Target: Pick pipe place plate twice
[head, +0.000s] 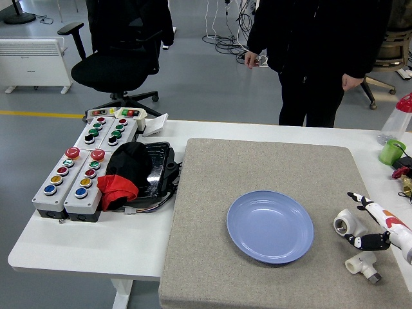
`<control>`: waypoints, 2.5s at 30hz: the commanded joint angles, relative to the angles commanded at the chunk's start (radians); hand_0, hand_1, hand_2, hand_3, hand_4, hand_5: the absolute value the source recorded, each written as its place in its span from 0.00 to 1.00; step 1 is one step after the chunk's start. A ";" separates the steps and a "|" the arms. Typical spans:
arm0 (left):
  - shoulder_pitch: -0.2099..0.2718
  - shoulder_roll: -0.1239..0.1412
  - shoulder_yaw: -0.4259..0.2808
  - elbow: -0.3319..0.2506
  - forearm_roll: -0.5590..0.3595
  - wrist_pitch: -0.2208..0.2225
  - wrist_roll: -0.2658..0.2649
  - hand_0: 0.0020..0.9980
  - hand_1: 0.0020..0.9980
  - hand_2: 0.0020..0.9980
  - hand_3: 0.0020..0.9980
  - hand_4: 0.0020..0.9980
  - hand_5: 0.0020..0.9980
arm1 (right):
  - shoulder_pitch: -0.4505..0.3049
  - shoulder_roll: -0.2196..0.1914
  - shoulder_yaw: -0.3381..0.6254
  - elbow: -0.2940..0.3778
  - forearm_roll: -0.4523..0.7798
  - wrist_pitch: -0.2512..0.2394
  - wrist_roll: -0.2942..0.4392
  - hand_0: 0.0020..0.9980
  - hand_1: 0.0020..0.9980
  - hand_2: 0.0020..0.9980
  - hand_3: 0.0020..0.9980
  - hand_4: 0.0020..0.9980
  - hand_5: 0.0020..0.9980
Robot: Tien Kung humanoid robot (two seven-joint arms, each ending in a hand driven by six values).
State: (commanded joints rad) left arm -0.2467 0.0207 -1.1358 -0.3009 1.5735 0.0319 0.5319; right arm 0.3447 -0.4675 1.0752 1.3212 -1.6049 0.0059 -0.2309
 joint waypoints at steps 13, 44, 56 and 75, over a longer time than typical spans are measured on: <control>0.001 -0.001 0.006 -0.001 -0.008 0.001 0.000 0.66 0.62 0.63 0.57 0.41 1.00 | 0.061 0.028 -0.075 -0.098 -0.087 -0.042 -0.004 0.87 0.86 0.95 0.90 0.75 0.00; 0.017 -0.006 0.001 -0.003 0.002 -0.002 0.003 0.66 0.63 0.64 0.57 0.41 1.00 | 0.067 0.031 -0.113 -0.054 -0.079 -0.146 0.086 0.29 0.45 0.54 0.59 0.45 0.00; 0.011 -0.002 0.016 -0.002 -0.020 0.002 0.000 0.66 0.63 0.64 0.57 0.41 1.00 | 0.158 0.059 -0.258 0.130 -0.116 -0.124 0.068 0.30 0.45 0.54 0.58 0.44 0.00; 0.010 0.000 0.053 -0.006 -0.070 0.011 0.001 0.66 0.62 0.64 0.57 0.41 1.00 | 0.298 0.183 -0.513 0.010 -0.227 -0.070 -0.064 0.78 0.80 0.90 0.85 0.59 0.00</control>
State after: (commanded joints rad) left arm -0.2369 0.0205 -1.0825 -0.3069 1.5033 0.0431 0.5332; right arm 0.6431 -0.2850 0.5621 1.3310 -1.8319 -0.0637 -0.2945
